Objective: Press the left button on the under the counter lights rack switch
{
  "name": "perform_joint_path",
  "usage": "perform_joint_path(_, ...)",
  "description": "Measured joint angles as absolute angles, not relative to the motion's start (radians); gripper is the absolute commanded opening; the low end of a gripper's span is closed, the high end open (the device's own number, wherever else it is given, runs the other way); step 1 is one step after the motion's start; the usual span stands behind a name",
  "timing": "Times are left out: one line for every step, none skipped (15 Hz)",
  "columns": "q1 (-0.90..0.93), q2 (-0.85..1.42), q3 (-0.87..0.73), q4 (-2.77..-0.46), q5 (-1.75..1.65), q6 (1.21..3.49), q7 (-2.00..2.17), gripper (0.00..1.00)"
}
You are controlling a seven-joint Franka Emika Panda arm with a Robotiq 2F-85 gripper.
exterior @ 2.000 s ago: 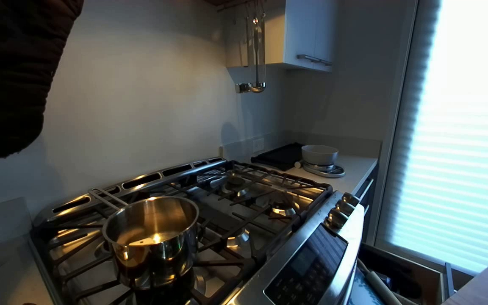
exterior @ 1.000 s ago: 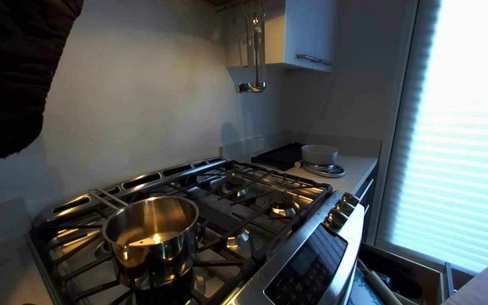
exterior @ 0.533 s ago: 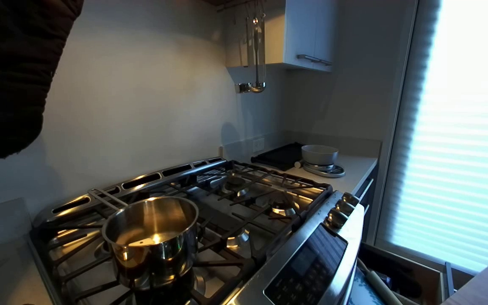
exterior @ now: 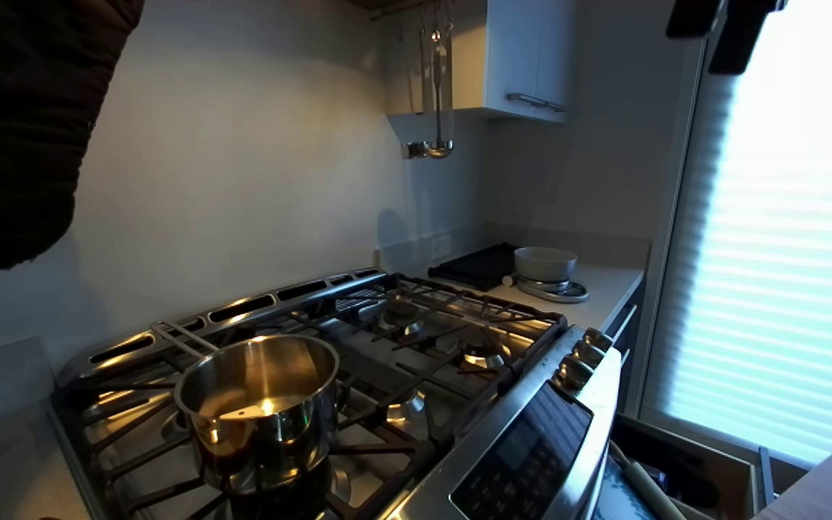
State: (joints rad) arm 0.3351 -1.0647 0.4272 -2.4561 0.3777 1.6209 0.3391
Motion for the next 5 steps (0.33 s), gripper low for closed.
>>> perform_joint_path(0.331, -1.070, 0.446, -2.489, 0.377, 1.620, 0.339, 1.00)
perform_joint_path(0.327, -1.077, 0.460, -2.518, 0.377, 1.620, 0.339, 1.00)
perform_joint_path(0.324, -1.083, 0.467, -2.536, 0.377, 1.620, 0.339, 1.00)
perform_joint_path(0.323, -1.089, 0.468, -2.544, 0.377, 1.620, 0.339, 1.00)
perform_joint_path(0.322, -1.093, 0.468, -2.546, 0.377, 1.621, 0.339, 1.00)
